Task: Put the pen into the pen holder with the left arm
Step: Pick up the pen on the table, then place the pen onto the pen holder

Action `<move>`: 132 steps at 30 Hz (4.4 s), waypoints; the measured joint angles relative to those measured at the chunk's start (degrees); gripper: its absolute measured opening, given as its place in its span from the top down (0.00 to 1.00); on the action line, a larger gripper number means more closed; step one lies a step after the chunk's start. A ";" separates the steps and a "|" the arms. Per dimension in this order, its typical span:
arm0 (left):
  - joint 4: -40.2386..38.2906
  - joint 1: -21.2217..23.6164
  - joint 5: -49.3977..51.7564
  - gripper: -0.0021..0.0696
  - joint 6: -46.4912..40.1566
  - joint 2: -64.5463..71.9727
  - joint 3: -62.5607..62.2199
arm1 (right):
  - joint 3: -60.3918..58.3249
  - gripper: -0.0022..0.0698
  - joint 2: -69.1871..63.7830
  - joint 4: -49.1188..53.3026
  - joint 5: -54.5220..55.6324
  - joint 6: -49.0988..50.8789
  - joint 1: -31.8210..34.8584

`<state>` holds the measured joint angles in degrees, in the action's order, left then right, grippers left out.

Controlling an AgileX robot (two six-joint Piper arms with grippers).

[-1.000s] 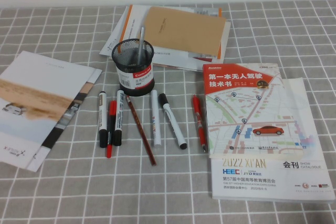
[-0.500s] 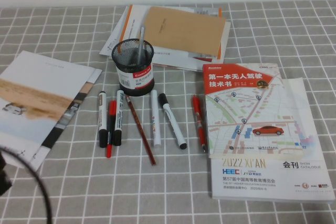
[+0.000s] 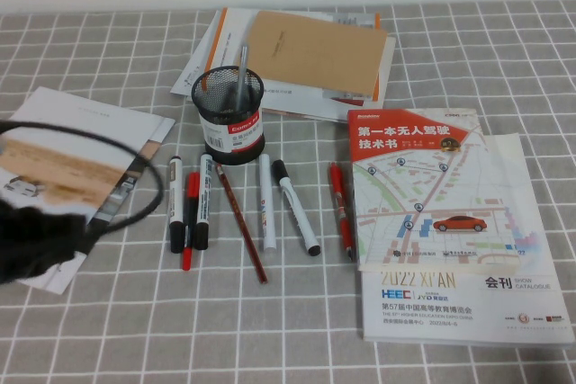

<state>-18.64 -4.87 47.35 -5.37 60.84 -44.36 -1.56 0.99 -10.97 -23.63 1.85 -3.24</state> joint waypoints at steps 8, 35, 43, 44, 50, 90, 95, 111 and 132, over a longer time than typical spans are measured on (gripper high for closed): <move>8.96 -9.61 3.71 0.98 6.91 17.59 -12.57 | 0.00 0.99 0.00 0.00 0.00 0.00 0.00; 12.18 -11.99 12.04 0.62 6.47 53.62 -44.02 | 0.00 0.99 0.00 0.00 0.00 0.00 0.00; 14.68 -11.99 12.27 0.62 8.13 58.20 -47.25 | 0.00 0.99 0.00 0.00 0.00 0.00 0.00; 14.96 -11.99 12.49 0.62 8.26 58.62 -47.54 | 0.00 0.99 0.00 0.00 0.00 0.00 0.00; 15.32 -11.99 12.95 0.63 8.39 59.81 -48.16 | 0.00 0.99 0.00 0.00 0.00 0.00 0.00; 27.56 -11.99 -71.20 0.80 19.83 21.42 -4.67 | 0.00 0.99 0.00 -0.40 0.00 0.00 0.00; 41.82 -12.01 -82.69 0.80 30.34 29.15 -6.84 | 0.00 0.99 0.00 -0.49 0.00 0.00 0.00; 55.66 -12.01 -84.92 0.80 38.22 47.14 -21.48 | 0.00 0.99 0.00 -0.62 0.00 0.00 0.00; 60.77 -12.01 -80.60 0.69 35.39 53.70 -23.75 | 0.00 0.99 0.00 -0.62 0.00 0.00 0.00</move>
<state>42.13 -16.88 -33.25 30.02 114.55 -68.10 -1.56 0.99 -11.59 -23.63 1.85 -3.24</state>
